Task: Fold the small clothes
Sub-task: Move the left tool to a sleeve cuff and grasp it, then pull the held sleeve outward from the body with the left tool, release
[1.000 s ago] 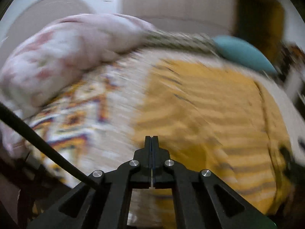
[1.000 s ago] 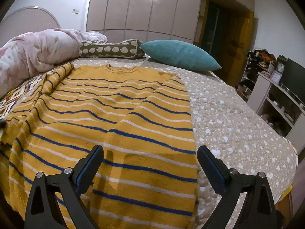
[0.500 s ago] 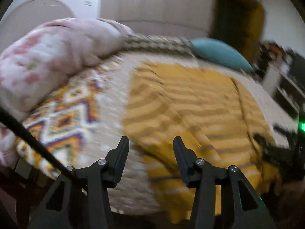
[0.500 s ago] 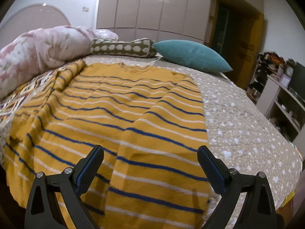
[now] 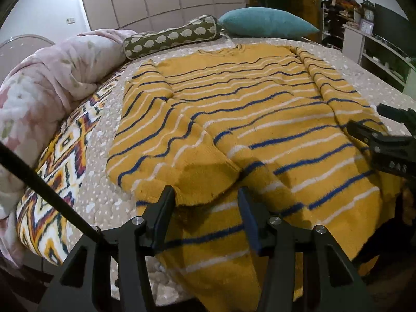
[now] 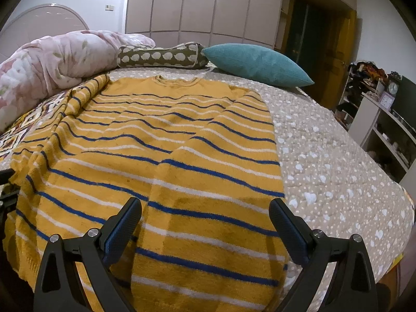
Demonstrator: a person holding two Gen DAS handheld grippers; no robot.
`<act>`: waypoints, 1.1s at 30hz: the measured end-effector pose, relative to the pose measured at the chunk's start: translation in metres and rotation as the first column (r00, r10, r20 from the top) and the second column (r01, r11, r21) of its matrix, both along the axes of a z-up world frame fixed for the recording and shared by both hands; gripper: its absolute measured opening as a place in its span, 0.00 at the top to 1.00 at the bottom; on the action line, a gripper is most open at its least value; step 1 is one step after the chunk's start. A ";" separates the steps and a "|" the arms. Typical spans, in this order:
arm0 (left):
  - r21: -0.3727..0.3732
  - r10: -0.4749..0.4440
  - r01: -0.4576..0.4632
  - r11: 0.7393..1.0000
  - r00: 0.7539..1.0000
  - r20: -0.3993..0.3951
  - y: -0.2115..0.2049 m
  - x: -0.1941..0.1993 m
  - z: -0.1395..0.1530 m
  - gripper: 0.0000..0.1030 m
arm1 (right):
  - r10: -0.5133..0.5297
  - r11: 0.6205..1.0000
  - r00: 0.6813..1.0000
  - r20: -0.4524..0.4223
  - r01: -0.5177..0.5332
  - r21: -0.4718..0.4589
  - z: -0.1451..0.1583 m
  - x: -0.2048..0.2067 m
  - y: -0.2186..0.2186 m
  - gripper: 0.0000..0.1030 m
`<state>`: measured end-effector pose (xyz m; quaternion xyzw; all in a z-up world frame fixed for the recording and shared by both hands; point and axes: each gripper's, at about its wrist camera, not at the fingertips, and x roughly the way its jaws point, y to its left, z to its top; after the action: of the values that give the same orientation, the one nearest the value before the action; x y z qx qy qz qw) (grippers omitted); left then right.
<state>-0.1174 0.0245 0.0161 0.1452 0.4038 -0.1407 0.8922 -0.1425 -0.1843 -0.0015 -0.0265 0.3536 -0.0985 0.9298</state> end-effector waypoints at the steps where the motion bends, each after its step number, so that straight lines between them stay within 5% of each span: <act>1: 0.005 0.009 -0.009 1.000 1.000 0.003 -0.001 0.003 0.000 0.61 | 0.001 1.000 1.000 0.001 -0.001 -0.002 0.001 0.001 0.001 0.03; 3: 0.013 0.032 -0.033 0.999 0.999 0.010 -0.003 0.009 0.000 0.80 | 0.002 1.000 1.000 0.006 -0.002 -0.006 0.002 0.000 0.001 0.03; 5: 0.014 0.071 -0.071 0.997 0.997 0.017 -0.002 0.014 0.003 0.89 | 0.003 1.000 1.000 0.009 -0.003 -0.005 0.002 0.000 0.001 0.03; 8: -0.051 0.131 -0.129 0.990 0.991 0.038 0.013 0.018 0.017 0.89 | 0.010 1.000 1.000 0.008 -0.010 -0.004 0.002 -0.001 0.001 0.03; 11: -0.102 0.271 -0.262 0.960 0.959 0.087 0.046 0.024 0.039 0.89 | 0.017 1.000 1.000 0.009 -0.017 -0.011 0.003 -0.002 0.003 0.03; 13: -0.116 0.384 -0.371 0.921 0.915 0.120 0.075 0.029 0.053 0.89 | 0.023 1.000 1.000 0.010 -0.022 -0.018 0.003 -0.002 0.004 0.03; 15: -0.093 0.510 -0.502 0.860 0.841 0.178 0.105 0.032 0.065 0.89 | 0.028 0.999 1.000 0.012 -0.028 -0.025 0.004 -0.002 0.007 0.03; 17: -0.105 0.634 -0.627 0.772 0.749 0.189 0.140 0.033 0.074 0.89 | 0.035 0.999 0.999 0.011 -0.034 -0.030 0.004 -0.002 0.009 0.03; 19: -0.134 0.696 -0.683 0.718 0.700 0.159 0.165 0.031 0.077 0.88 | 0.039 0.999 0.999 0.007 -0.039 -0.034 0.003 -0.001 0.011 0.03; 21: -0.157 0.723 -0.706 0.691 0.676 0.142 0.177 0.025 0.078 0.86 | 0.045 0.998 0.999 0.003 -0.045 -0.038 0.003 0.000 0.013 0.03; 24: -0.176 0.706 -0.685 0.707 0.696 0.131 0.172 0.014 0.077 0.78 | 0.053 0.998 0.999 0.006 -0.053 -0.036 0.004 -0.001 0.013 0.03; 27: -0.176 0.650 -0.628 0.758 0.749 0.128 0.150 0.006 0.077 0.58 | 0.047 0.999 0.998 0.028 -0.047 -0.017 0.012 -0.003 0.003 0.03; 33: -0.192 0.525 -0.499 0.845 0.842 0.123 0.103 -0.006 0.078 0.39 | -0.070 0.994 0.995 0.065 0.064 0.091 0.031 -0.012 -0.055 0.03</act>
<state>-0.1235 0.1276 0.0943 -0.0253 0.3379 0.0856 0.9369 -0.1541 -0.2395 0.0293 0.0301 0.3263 -0.1146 0.9378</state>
